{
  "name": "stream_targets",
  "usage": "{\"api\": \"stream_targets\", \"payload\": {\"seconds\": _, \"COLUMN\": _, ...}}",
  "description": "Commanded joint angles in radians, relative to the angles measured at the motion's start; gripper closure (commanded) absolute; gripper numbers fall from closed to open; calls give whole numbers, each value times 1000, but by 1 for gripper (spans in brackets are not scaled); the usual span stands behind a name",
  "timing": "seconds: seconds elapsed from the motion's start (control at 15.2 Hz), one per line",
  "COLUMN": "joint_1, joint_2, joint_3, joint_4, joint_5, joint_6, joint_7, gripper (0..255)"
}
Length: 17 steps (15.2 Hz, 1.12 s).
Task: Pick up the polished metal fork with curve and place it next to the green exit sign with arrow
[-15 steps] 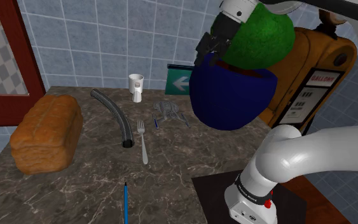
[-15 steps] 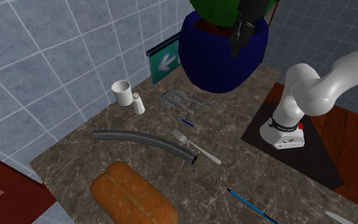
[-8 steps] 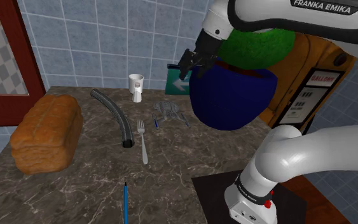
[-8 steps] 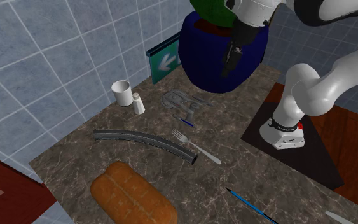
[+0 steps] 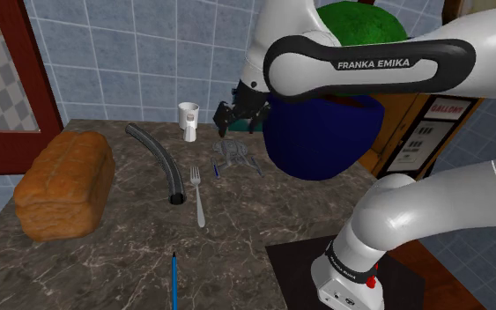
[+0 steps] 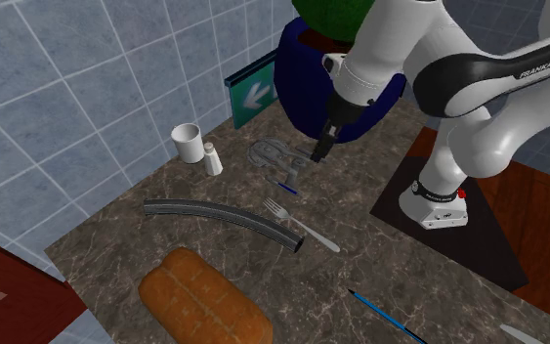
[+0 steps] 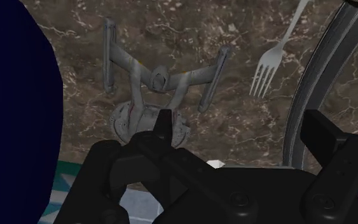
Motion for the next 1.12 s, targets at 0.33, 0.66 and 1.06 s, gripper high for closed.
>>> {"api": "stream_targets", "payload": {"seconds": 0.33, "joint_1": -124, "joint_2": 231, "joint_3": 236, "joint_4": 23, "joint_5": -109, "joint_6": 193, "joint_7": 311, "gripper": 0}}
{"api": "stream_targets", "payload": {"seconds": 0.66, "joint_1": -279, "joint_2": 456, "joint_3": 430, "joint_4": 97, "joint_5": -334, "joint_6": 273, "joint_7": 616, "gripper": 0}}
{"api": "stream_targets", "payload": {"seconds": 1.06, "joint_1": -350, "joint_2": 646, "joint_3": 503, "joint_4": 150, "joint_5": -578, "joint_6": 293, "joint_7": 849, "gripper": 0}}
